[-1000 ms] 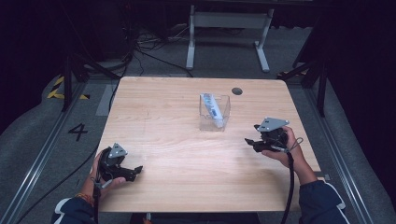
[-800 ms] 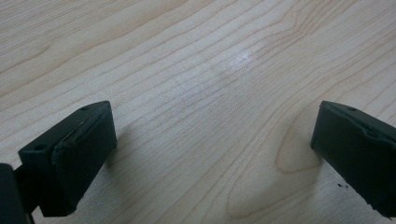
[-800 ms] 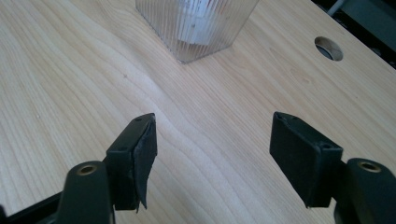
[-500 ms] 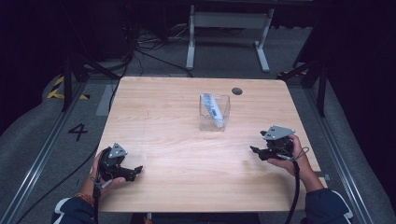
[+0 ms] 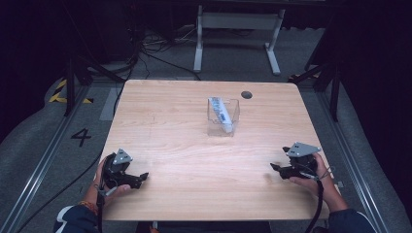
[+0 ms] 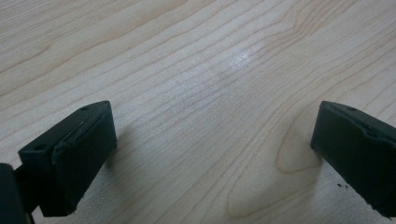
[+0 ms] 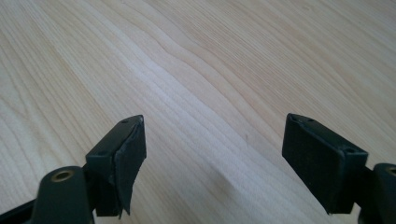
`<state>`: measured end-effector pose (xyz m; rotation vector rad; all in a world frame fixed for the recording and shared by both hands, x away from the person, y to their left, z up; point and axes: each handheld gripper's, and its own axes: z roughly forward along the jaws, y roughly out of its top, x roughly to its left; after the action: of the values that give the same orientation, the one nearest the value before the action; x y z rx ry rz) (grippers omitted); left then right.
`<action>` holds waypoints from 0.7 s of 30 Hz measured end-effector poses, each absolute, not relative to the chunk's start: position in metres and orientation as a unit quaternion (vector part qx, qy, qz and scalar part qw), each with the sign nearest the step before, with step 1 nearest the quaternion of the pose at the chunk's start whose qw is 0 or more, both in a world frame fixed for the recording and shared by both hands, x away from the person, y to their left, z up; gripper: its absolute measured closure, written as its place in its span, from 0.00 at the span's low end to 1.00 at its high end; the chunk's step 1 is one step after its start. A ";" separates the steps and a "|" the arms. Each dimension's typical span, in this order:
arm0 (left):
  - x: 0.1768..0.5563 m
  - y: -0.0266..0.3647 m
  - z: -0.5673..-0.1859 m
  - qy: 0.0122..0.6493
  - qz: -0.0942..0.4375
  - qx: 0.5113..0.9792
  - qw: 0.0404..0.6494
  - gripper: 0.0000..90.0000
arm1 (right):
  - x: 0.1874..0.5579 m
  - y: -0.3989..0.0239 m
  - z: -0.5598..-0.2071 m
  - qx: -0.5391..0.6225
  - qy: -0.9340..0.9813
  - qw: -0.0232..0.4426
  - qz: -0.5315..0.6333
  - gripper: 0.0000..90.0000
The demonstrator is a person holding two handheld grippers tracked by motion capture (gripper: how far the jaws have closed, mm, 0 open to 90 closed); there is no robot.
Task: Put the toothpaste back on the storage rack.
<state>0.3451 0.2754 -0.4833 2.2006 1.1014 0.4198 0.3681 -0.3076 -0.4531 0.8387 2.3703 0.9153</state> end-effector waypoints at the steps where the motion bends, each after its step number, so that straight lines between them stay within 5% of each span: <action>1: 0.345 0.275 -0.483 0.420 0.159 0.835 0.318 0.01 | 0.366 -0.311 -0.454 0.308 0.860 0.229 0.335 0.24; 21: 0.345 0.275 -0.483 0.418 0.161 0.836 0.317 0.01 | 0.335 -0.377 -0.487 0.400 0.821 0.176 0.367 0.22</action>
<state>0.3455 0.2754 -0.4834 2.1991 1.1004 0.4245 0.3353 -0.3770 -0.4865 1.1321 2.3255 1.0394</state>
